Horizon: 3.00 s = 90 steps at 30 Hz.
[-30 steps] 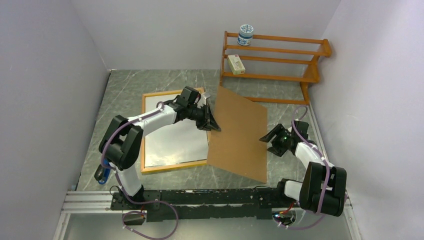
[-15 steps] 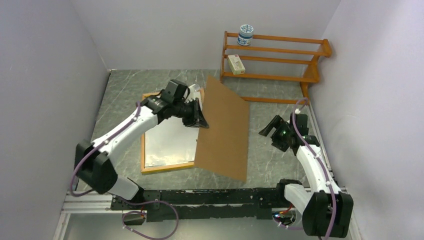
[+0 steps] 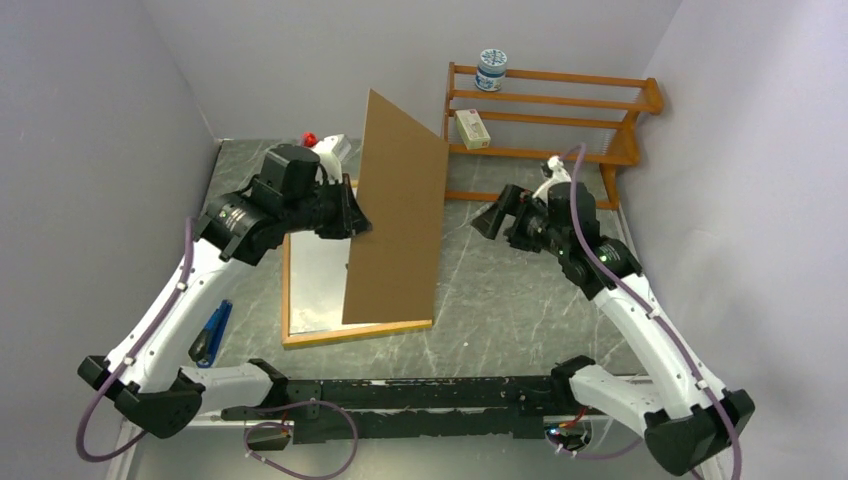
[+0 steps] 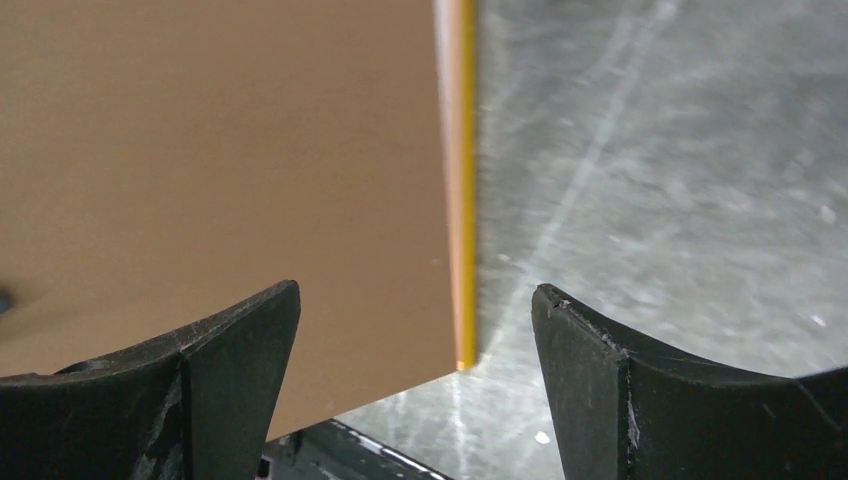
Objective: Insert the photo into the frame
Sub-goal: Pick up the photo frame item at the center of the board, then turn over the photo frame item on the photo frame.
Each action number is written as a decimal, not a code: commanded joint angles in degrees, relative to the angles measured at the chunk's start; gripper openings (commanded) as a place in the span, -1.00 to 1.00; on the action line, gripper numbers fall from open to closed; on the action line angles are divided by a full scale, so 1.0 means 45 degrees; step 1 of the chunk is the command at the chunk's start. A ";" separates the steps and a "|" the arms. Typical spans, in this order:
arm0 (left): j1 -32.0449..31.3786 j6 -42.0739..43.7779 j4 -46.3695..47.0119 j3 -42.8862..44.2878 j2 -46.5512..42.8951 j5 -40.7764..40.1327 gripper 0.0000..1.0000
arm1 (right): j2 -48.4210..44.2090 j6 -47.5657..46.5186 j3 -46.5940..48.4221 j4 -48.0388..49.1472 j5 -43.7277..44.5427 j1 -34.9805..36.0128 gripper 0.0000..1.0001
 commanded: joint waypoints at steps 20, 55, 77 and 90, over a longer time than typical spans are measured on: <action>-0.0013 0.3515 0.1226 0.2550 0.0689 -0.4566 -0.95 | 0.9002 0.0299 1.3366 -0.1103 0.4870 0.5921 0.67; -0.1381 0.9777 0.6072 -0.1283 -0.1171 -0.5497 -0.95 | 1.2045 0.3255 1.6063 -0.2387 0.3434 0.5892 0.42; -0.2085 1.0364 0.6751 -0.2763 -0.1605 -0.6580 0.18 | 1.0712 0.4409 1.3958 0.0061 0.3250 0.5428 -1.00; -0.2074 0.3968 0.4547 -0.2690 -0.2347 -0.4581 0.87 | 0.7781 0.2645 0.8463 0.5832 0.0514 0.4368 -1.00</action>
